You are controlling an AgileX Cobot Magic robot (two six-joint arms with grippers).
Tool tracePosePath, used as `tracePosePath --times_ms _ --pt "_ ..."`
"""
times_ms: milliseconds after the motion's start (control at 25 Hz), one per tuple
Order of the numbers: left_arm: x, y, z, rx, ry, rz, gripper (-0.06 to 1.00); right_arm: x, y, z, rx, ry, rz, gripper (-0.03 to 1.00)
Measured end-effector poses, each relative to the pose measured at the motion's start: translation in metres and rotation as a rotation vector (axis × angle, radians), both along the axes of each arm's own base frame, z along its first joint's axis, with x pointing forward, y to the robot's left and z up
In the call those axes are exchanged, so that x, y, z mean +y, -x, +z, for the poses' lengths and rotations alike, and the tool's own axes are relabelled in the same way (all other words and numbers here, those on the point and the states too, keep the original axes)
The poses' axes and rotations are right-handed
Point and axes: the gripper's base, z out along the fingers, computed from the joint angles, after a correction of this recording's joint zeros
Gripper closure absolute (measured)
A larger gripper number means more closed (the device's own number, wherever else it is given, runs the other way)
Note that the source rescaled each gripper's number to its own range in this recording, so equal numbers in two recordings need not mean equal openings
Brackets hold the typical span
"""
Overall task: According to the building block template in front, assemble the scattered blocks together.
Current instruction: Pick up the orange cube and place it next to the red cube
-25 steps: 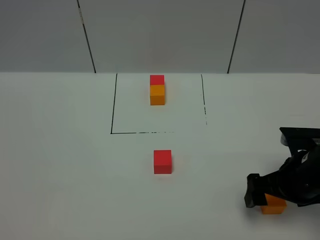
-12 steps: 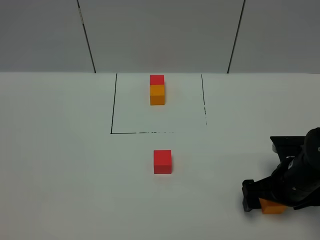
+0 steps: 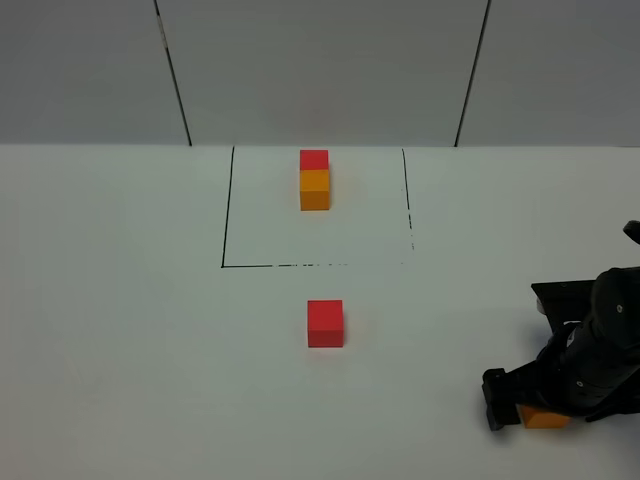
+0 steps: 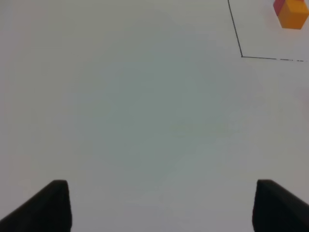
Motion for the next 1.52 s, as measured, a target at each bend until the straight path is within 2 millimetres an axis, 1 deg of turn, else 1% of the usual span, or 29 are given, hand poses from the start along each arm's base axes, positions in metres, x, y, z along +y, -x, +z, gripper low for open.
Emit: tracePosePath --times_ms 120,280,400,440,560,600,640,800,880,960,1120,1240,1320,1360,1440,1480,1520 --pt "0.000 0.000 0.000 0.000 0.000 0.000 0.33 0.000 -0.001 0.000 -0.002 0.002 -0.008 0.02" --pt "0.000 0.000 0.000 0.000 0.000 0.000 0.33 -0.001 -0.001 0.000 -0.003 0.011 -0.001 0.21" --pt "0.000 0.000 0.000 0.000 0.000 0.000 0.33 -0.001 -0.001 -0.001 -0.002 0.015 0.003 0.41" --pt "0.000 0.000 0.000 0.000 0.000 0.000 0.33 -0.001 -0.001 -0.001 -0.003 0.015 0.001 0.49" --pt "0.000 0.000 0.000 0.000 0.000 0.000 0.33 -0.001 -0.001 -0.001 -0.005 0.012 -0.007 0.77" --pt "0.000 0.000 0.000 0.000 0.000 0.000 0.33 -0.001 -0.001 -0.001 -0.004 0.012 -0.009 0.88" --pt "0.000 0.000 0.000 0.000 0.000 0.000 0.33 -0.001 -0.001 -0.001 -0.003 0.009 -0.013 0.97" --pt "0.000 0.000 0.000 0.000 0.000 0.000 0.33 0.001 -0.006 0.005 0.020 0.005 -0.020 0.96" --pt "0.000 0.000 0.000 0.000 0.000 0.000 0.33 0.003 -0.014 0.014 0.031 0.007 -0.006 0.96" --pt "0.000 0.000 0.000 0.000 0.000 0.000 0.33 0.007 -0.023 0.026 0.043 0.016 0.057 0.96" --pt "0.000 0.000 0.000 0.000 0.000 0.000 0.33 0.029 -0.045 0.063 0.007 0.065 0.346 0.96" --pt "0.000 0.000 0.000 0.000 0.000 0.000 0.33 0.055 -0.056 0.092 -0.075 0.120 0.701 0.96" --pt "0.000 0.000 0.000 0.000 0.000 0.000 0.33 0.072 -0.061 0.106 -0.129 0.146 0.908 0.96" --pt "0.000 0.000 0.000 0.000 0.000 0.000 0.33 0.080 -0.063 0.112 -0.143 0.155 0.981 0.96" --pt "0.000 0.000 0.000 0.000 0.000 0.000 0.33 0.096 -0.070 0.119 -0.149 0.160 1.056 0.96" --pt "0.000 0.000 0.000 0.000 0.000 0.000 0.33 0.103 -0.073 0.120 -0.140 0.162 1.083 0.96" --pt "0.000 0.000 0.000 0.000 0.000 0.000 0.33 0.110 -0.077 0.117 -0.115 0.166 1.106 0.96"
